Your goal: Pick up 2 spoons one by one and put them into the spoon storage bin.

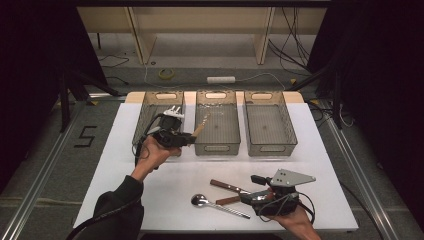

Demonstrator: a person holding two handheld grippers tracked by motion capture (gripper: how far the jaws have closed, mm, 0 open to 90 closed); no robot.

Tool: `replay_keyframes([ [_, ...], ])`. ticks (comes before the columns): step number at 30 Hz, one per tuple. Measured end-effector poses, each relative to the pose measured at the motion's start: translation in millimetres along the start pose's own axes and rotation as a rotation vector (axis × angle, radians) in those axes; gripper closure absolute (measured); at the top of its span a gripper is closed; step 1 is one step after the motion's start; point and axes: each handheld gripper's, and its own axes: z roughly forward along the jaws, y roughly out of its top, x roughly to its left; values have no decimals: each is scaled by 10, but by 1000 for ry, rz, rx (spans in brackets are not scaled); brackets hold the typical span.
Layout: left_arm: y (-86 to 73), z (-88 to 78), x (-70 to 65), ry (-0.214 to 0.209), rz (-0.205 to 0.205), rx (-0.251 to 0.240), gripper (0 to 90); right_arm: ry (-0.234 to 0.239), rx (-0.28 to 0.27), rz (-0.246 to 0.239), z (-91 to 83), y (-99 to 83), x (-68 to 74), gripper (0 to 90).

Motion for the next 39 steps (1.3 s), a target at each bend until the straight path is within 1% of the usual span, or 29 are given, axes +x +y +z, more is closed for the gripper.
replay_keyframes([
  [1, 18, 4, 7, 3, 2, 0, 736, 1, 0, 1, -2, 0, -1, 264],
  [3, 44, 25, 19, 3, -11, -9, 736, 1, -1, 1, -3, 0, 0, 264],
  [5, 67, 52, 31, 10, -7, -10, 736, 1, 0, 0, -2, -1, -1, 265],
  [7, 82, 91, 49, 30, 3, -2, 736, 0, -2, -2, -5, 1, 3, 265],
  [9, 94, 135, 89, 26, -12, 0, 736, 0, -4, -2, -7, 2, 2, 265],
  [12, 117, 176, 130, 36, -20, 0, 737, 0, -5, -2, -9, 1, -2, 264],
  [15, 150, 190, 170, 32, -31, -7, 736, 0, -3, -1, -11, 1, -4, 265],
  [17, 181, 199, 207, 37, -37, -13, 736, 0, -3, -3, -9, 1, -3, 265],
  [20, 216, 233, 249, 51, -41, -7, 736, 1, -5, -5, -9, 1, -1, 264],
  [22, 246, 251, 262, 50, -50, -15, 736, 2, -5, -3, -9, 1, 0, 264],
  [24, 275, 267, 267, 36, -68, -30, 736, 2, -5, -4, -11, 3, 0, 265],
  [27, 309, 299, 261, 35, -72, -32, 736, 2, -4, -5, -14, 3, 0, 265],
  [31, 341, 336, 238, 36, -62, -28, 736, 3, -6, -6, -17, -1, -3, 265],
  [36, 372, 393, 208, 33, -68, -29, 736, 3, -6, -6, -19, 0, -4, 265],
  [38, 381, 418, 209, 31, -62, -18, 736, 3, -7, -8, -15, 0, -1, 265],
  [39, 386, 435, 204, 32, -70, -19, 736, 3, -6, -8, -14, 0, 0, 265],
])
